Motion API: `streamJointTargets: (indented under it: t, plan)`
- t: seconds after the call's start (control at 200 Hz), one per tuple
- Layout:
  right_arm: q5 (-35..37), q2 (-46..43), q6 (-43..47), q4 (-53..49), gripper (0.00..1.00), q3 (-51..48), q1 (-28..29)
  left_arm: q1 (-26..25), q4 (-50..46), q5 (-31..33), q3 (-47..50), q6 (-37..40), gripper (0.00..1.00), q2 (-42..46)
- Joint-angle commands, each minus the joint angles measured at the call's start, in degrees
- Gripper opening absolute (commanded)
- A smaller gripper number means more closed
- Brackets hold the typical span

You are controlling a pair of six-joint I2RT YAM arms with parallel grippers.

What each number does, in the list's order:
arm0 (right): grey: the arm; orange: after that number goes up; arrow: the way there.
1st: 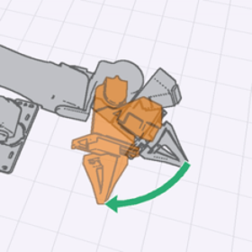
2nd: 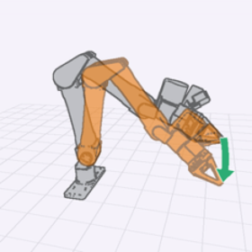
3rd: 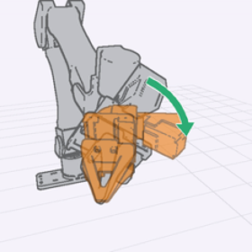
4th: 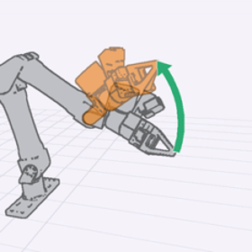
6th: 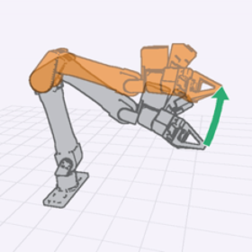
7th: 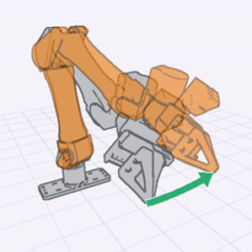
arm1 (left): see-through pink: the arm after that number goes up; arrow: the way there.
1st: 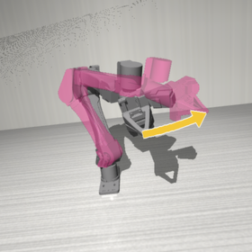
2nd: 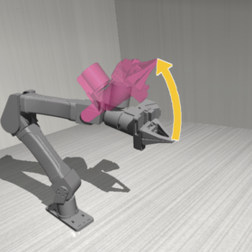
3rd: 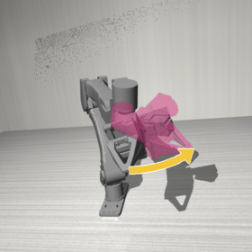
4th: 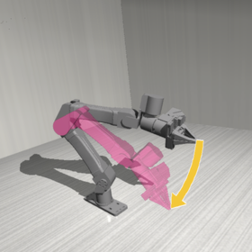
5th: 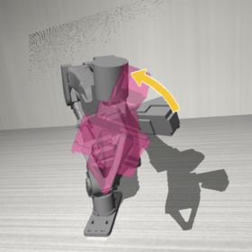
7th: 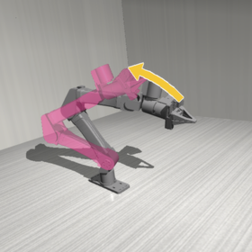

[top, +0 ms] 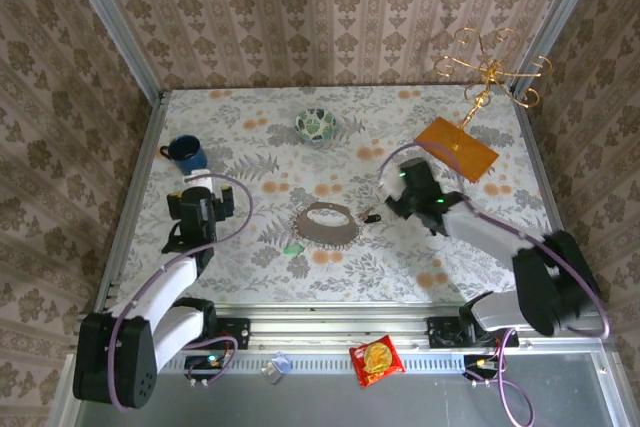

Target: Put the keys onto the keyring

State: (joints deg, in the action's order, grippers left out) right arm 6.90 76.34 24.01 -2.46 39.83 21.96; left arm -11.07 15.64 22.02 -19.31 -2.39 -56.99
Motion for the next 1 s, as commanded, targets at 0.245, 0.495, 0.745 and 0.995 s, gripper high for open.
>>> streamJointTargets:
  t: [0.245, 0.495, 0.745, 0.995]
  plan:
    - [-0.31, -0.31, -16.49, 41.79, 0.49, -17.89, -14.75, 3.02, 18.82, -6.91, -0.22, 3.99, 1.0, -14.09]
    - [-3.56, 5.29, -20.62, 50.03, 0.46, -18.73, -16.9, 4.83, 29.04, -12.72, -1.94, 7.77, 1.0, -21.7]
    - [-6.13, 10.47, -22.17, 55.18, 0.45, -19.26, -19.12, 5.94, 48.66, -13.24, 2.02, 8.66, 1.0, -33.22]
    - [-4.96, 11.48, -25.72, 50.84, 0.59, -16.21, -21.29, 5.12, 43.48, -6.15, -0.24, 7.0, 1.0, -32.78]
